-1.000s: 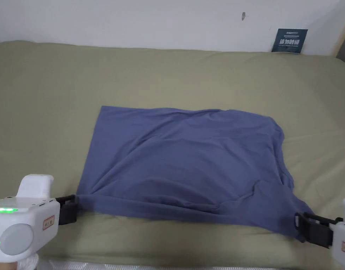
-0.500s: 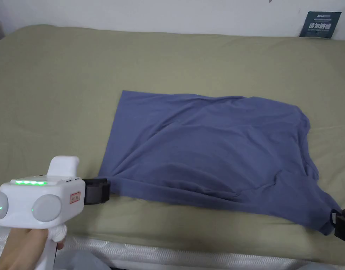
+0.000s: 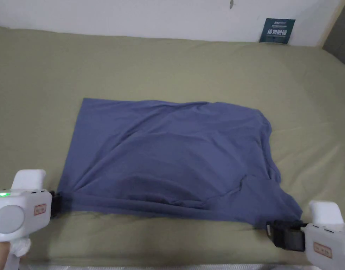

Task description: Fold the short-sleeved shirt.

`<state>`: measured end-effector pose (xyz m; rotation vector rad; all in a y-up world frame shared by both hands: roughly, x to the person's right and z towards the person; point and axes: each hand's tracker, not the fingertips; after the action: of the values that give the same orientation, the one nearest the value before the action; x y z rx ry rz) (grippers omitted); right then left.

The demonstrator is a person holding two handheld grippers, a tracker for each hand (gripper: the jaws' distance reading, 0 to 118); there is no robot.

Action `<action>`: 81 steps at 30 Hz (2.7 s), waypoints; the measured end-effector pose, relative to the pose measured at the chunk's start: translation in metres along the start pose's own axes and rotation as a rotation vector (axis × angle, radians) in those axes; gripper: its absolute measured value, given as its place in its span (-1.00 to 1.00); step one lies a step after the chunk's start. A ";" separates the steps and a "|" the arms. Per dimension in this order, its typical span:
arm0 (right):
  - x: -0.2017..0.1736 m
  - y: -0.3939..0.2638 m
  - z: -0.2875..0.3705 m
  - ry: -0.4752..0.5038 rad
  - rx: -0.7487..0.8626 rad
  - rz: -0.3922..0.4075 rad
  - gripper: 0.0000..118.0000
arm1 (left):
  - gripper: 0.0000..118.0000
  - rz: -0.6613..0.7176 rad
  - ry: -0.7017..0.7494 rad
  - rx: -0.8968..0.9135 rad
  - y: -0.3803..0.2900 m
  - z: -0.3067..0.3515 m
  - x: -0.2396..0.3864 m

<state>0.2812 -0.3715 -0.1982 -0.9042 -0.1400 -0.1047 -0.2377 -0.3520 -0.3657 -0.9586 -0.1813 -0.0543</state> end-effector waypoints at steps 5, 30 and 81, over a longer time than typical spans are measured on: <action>-0.007 0.005 -0.018 -0.050 -0.076 0.037 -0.56 | -0.92 0.019 0.004 0.006 0.003 -0.002 -0.008; -0.015 0.227 -0.110 -0.124 -0.008 0.137 -0.87 | -0.92 -0.002 0.057 0.069 0.173 -0.086 0.005; 0.015 0.151 -0.126 -0.040 -0.029 -0.195 -0.78 | -0.88 -0.016 0.085 -0.027 0.102 -0.092 0.028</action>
<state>0.3286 -0.3782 -0.3896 -0.9204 -0.2641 -0.2708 -0.1854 -0.3672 -0.4948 -0.9798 -0.1101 -0.1127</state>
